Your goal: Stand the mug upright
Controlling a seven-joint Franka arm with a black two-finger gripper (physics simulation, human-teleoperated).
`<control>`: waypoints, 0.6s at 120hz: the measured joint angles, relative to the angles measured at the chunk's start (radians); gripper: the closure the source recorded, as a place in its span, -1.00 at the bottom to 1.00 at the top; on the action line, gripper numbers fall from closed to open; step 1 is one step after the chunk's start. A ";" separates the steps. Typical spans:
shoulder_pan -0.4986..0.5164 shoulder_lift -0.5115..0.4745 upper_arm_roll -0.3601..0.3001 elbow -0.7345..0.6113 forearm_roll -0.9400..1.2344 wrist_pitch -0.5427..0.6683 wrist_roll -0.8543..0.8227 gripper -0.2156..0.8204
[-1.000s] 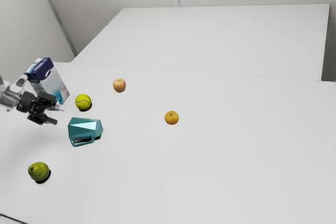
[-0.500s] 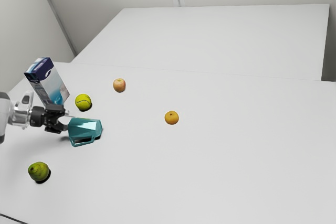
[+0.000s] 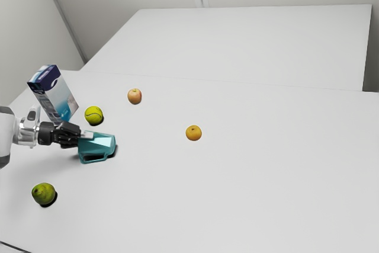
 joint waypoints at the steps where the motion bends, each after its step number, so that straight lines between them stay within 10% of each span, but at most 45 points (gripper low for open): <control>1: 0.000 0.000 0.000 0.000 0.000 0.000 0.000 0.58; 46: -0.007 -0.077 -0.040 0.005 0.004 -0.006 0.000 0.89; 72: -0.070 -0.116 -0.247 0.268 0.343 0.068 -0.078 0.92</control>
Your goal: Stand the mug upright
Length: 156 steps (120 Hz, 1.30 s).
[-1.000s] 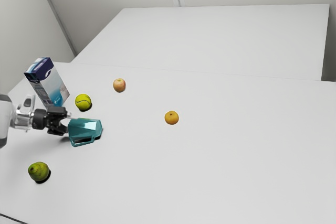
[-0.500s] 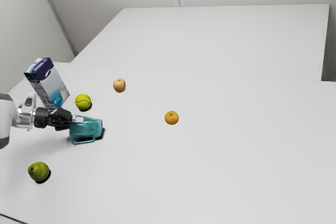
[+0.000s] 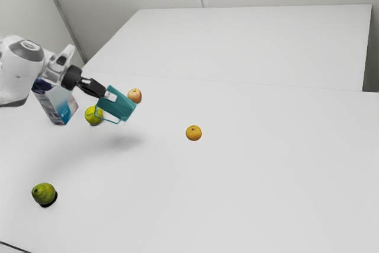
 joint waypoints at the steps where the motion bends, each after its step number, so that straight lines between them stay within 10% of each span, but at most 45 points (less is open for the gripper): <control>1: -0.004 0.001 -0.008 0.008 0.021 0.005 -0.005 0.92; 34: -0.111 0.047 -0.153 0.051 0.540 0.251 -0.266 0.93; 88: -0.150 0.093 -0.214 -0.034 0.695 0.500 -0.666 0.93; 119: -0.149 0.087 -0.220 -0.053 0.701 0.514 -0.801 -0.07; 142: -0.147 0.004 -0.234 -0.013 0.702 0.445 -0.870 -0.37; 156: -0.140 -0.056 -0.315 0.274 0.751 0.207 -0.909 -0.46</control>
